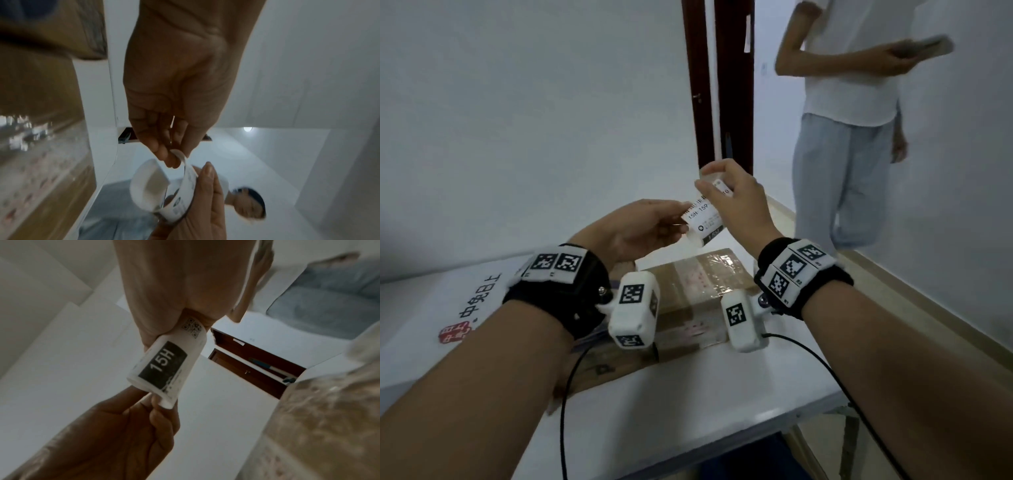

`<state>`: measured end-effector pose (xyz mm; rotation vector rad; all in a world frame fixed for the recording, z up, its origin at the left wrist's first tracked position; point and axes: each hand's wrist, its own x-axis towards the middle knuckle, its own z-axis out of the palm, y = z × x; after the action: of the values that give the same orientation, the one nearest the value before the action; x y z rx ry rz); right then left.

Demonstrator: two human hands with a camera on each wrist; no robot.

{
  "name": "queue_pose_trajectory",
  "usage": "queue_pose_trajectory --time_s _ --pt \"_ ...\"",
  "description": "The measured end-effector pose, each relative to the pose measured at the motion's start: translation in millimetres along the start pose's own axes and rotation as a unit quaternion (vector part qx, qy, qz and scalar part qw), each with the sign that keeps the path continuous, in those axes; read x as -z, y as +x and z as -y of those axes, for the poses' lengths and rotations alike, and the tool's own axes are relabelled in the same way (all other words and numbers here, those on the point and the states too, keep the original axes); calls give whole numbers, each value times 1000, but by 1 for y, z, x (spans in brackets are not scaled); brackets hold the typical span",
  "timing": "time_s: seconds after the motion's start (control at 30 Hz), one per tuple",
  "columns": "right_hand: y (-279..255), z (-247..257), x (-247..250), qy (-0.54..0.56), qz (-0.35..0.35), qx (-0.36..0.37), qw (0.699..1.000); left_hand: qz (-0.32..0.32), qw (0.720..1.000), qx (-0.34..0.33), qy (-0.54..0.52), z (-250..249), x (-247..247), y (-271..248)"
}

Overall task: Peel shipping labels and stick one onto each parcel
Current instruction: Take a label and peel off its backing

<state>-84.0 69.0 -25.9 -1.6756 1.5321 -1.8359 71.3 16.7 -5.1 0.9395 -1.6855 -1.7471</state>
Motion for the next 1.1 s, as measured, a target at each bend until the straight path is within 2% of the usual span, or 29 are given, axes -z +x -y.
queue_pose_trajectory --time_s 0.27,0.4,0.47,0.57,0.63,0.83,1.1 --pt "-9 24 -79 12 88 15 996 -86 995 -18 -36 4 79 -74" --pt "-14 37 -114 -48 64 56 995 -159 984 -70 -39 12 101 -95" --pt "-18 48 -125 -10 65 39 997 -187 977 -92 -54 18 106 -100" --pt "-28 60 -135 33 141 -1 989 -191 971 -114 -85 28 108 -102" --pt "-34 60 -137 44 166 -14 985 -189 968 -125 -105 33 108 -101" --pt "-40 49 -133 59 162 -41 984 -184 962 -129 -154 41 100 -94" --pt "-43 41 -126 14 139 -21 990 -180 970 -130 -100 51 91 -90"
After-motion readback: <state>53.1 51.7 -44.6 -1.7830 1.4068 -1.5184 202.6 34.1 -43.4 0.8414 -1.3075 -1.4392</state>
